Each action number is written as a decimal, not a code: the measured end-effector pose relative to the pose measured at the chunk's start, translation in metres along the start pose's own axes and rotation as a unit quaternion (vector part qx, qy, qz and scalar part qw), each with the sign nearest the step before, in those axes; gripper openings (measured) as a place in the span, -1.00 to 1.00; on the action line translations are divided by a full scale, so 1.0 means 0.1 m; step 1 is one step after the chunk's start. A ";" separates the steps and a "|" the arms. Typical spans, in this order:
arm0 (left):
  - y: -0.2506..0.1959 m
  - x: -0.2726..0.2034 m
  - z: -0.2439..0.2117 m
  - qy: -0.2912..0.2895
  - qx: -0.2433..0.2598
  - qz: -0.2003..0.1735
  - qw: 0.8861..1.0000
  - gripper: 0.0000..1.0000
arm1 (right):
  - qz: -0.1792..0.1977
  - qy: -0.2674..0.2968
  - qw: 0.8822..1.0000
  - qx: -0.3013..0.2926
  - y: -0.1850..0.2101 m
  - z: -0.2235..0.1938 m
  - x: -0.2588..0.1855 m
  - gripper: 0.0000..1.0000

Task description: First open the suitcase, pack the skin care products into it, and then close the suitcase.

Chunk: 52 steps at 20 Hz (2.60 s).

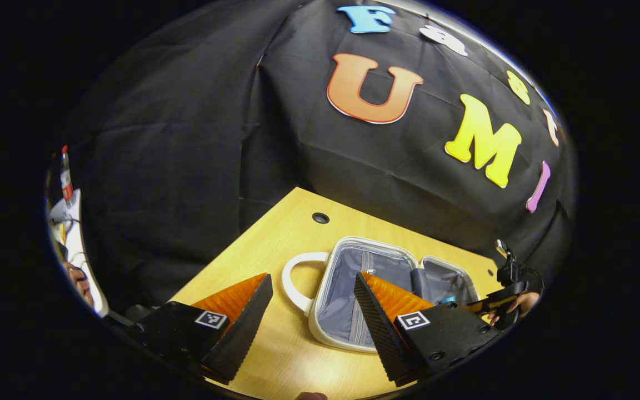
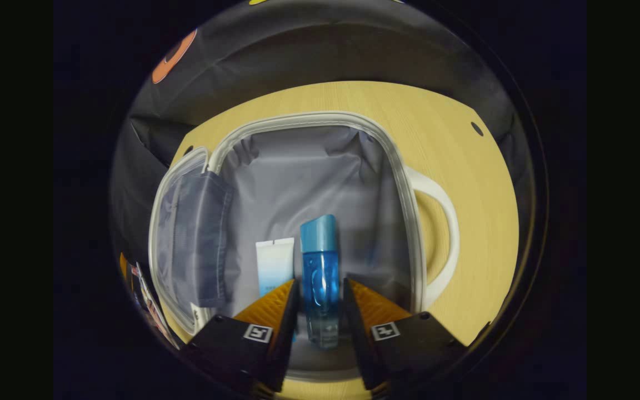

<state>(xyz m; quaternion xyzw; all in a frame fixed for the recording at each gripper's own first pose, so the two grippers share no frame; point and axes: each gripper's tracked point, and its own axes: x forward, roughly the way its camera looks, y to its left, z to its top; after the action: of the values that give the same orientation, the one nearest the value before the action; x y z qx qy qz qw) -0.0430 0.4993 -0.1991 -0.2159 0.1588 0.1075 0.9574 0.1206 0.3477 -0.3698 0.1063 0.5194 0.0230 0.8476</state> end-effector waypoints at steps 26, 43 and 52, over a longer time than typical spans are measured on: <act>0.40 1.11 -0.50 0.090 -0.392 -0.090 0.911 -0.72 | -0.073 -0.523 0.843 -0.101 -0.87 0.62 -4.25 0.60; -1.55 -0.01 0.93 -0.023 -0.112 -0.184 0.976 -0.92 | -0.008 -0.525 0.839 -0.142 -1.50 0.60 -4.55 0.58; -2.86 -0.32 0.59 -0.014 -0.042 -0.233 0.971 -0.92 | 0.027 -0.512 0.844 -0.158 -1.90 0.52 -4.60 0.58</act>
<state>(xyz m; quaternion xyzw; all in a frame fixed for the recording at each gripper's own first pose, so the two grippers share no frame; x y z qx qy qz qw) 0.0205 0.2685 -0.0292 -0.2853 0.0858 -0.1094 0.9483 -0.0586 0.0849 0.0168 -0.0182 -0.0025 0.0702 0.9974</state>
